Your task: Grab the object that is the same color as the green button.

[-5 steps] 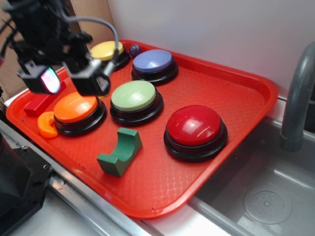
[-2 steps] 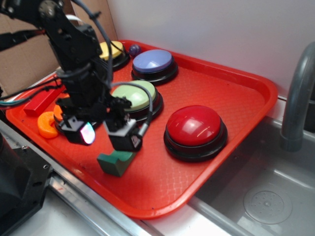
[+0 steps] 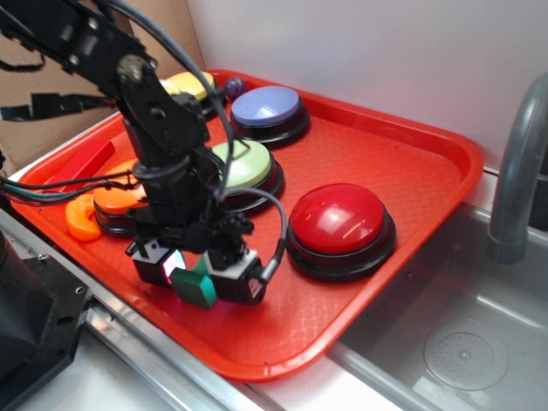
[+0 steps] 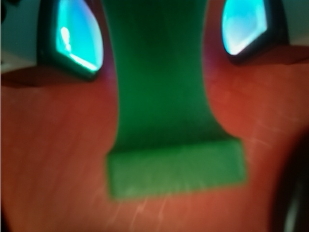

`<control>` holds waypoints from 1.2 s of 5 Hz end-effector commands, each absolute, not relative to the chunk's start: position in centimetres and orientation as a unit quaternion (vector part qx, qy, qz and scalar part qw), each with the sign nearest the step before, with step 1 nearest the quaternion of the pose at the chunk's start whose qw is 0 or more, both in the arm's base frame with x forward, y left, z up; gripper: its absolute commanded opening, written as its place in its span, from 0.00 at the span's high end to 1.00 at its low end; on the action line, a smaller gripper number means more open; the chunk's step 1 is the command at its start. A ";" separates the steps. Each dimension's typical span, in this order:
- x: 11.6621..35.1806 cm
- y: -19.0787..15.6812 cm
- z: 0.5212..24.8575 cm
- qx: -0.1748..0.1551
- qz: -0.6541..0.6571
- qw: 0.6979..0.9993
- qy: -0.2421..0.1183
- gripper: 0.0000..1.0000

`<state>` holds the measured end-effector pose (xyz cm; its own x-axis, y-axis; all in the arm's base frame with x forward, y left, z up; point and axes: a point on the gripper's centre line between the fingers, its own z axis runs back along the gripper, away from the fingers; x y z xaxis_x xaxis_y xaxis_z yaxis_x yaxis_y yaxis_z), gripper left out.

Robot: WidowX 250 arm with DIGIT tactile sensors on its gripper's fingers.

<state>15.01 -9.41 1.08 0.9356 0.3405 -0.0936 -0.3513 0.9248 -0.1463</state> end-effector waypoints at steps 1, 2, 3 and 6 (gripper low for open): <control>15.4 -10.3 0.3 -0.040 0.187 0.981 -0.013 0.94; 15.6 -9.9 1.3 -0.049 0.183 0.981 -0.027 1.00; 16.7 -8.9 3.9 -0.052 0.220 0.973 -0.035 1.00; 19.3 -4.6 18.8 0.010 0.095 0.994 -0.043 1.00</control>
<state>18.72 -4.34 17.04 0.9817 0.1871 0.0353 -0.1883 0.9815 0.0335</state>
